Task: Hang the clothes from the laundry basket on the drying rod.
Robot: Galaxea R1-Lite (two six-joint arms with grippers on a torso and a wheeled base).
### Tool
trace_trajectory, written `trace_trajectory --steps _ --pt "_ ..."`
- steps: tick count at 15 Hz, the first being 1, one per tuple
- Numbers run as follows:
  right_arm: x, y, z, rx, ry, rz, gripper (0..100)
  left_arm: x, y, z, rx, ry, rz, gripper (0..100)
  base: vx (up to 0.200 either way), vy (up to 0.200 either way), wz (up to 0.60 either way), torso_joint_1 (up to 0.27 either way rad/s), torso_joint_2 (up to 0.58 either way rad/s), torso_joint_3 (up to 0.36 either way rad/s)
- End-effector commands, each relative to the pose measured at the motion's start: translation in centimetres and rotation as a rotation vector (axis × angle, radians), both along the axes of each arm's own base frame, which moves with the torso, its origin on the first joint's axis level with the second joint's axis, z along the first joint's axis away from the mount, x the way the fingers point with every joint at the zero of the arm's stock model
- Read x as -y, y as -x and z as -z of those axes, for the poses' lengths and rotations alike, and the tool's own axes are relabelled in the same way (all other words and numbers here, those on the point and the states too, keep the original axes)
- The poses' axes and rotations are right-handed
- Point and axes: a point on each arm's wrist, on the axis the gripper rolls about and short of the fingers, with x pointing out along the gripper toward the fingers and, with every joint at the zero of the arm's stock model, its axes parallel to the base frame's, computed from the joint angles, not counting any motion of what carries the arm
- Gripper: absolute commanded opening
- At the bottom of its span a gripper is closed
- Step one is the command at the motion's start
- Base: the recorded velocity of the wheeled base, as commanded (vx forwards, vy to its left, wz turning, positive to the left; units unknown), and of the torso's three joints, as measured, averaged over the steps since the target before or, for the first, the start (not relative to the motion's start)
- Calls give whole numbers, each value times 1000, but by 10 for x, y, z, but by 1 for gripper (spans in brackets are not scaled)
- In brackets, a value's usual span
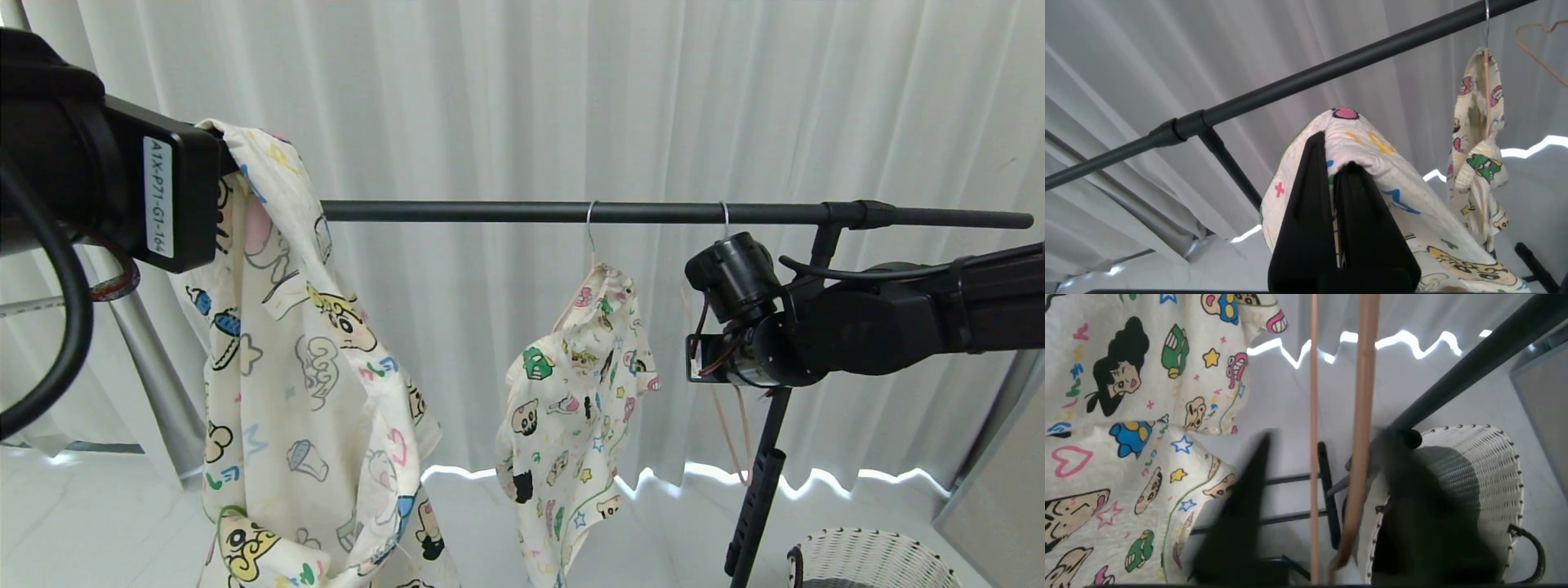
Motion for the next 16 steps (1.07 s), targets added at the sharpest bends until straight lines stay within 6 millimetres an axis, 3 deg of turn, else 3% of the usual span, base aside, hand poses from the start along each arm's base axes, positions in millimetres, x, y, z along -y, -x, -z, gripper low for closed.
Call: trace_trajectory --steps 1,8,12,16 --pt "1 2 -4 7 -6 -1 0 0 0 0 0 0 0 0 0 0 0 0 0 0" --pt "10 14 -17 28 -24 -10 0 0 0 0 -1 -1 0 0 0 0 0 0 0 0" --pt "24 33 -39 98 -51 -28 0 0 0 1 -2 -2 0 0 0 0 0 0 0 0" --pt "33 47 -39 168 4 -124 0 -1 1 2 -3 -3 1 0 0 0 0 0 0 0"
